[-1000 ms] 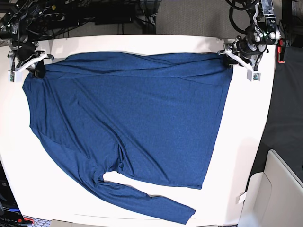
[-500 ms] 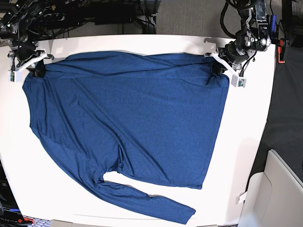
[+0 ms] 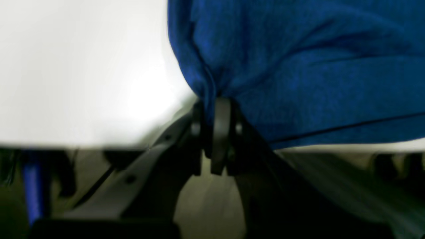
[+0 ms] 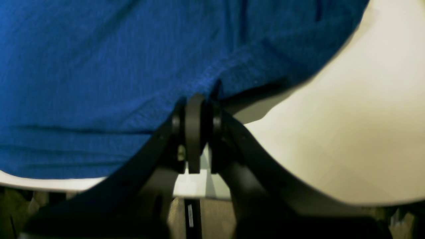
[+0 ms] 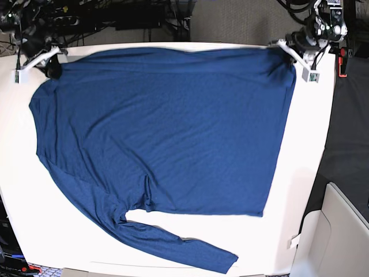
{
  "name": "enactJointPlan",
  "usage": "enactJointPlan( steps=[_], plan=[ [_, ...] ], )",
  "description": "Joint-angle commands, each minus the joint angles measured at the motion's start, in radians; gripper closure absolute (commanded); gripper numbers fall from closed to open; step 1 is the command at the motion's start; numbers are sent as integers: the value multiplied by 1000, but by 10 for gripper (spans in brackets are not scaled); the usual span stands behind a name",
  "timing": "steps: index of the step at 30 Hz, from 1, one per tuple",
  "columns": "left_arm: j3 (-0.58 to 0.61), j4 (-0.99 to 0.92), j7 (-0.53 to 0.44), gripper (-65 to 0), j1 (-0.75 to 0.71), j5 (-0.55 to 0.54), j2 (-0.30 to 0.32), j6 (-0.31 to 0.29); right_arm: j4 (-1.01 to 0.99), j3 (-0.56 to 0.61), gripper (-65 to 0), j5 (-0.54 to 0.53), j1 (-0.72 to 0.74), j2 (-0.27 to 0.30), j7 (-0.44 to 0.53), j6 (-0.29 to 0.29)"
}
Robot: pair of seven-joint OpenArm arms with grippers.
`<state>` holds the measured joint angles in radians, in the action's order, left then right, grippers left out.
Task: Fold the T-shirt properly
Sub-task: 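Drag the shirt by its shoulders with both grippers to straighten it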
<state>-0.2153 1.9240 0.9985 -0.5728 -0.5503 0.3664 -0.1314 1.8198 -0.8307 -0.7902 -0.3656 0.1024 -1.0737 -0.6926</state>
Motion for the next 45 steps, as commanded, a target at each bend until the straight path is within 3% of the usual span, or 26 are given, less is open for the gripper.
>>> enactJointPlan(
  steps=[1,7,18,26,31,35,45],
  plan=[
    [-28,36,-8,-1,-13,3,15,0,31,-5,-13,-42,-13,16,23,-6],
    [-65,116,-8,-1,-3,2,7,0,64,-12,-13,-51,30,21,23,-6],
    [-36,98,4,-1,317,2,-108,0,-18,-6,-13,107,282,23,23,-6],
    [24,-108,0,-1,501,2,-109,0,-183,-14,-13,156,402,23,34,-6],
    [15,-240,-19,-1,570,3,-108,0,-240,-14,-13,162,412,23,114,-6],
    [15,-277,-74,-1,578,6,-103,0,-280,-32,-13,162,432,23,122,-6],
    [-42,-335,-80,-1,570,6,-83,2,-332,-114,-15,162,454,58,122,-6]
  ],
)
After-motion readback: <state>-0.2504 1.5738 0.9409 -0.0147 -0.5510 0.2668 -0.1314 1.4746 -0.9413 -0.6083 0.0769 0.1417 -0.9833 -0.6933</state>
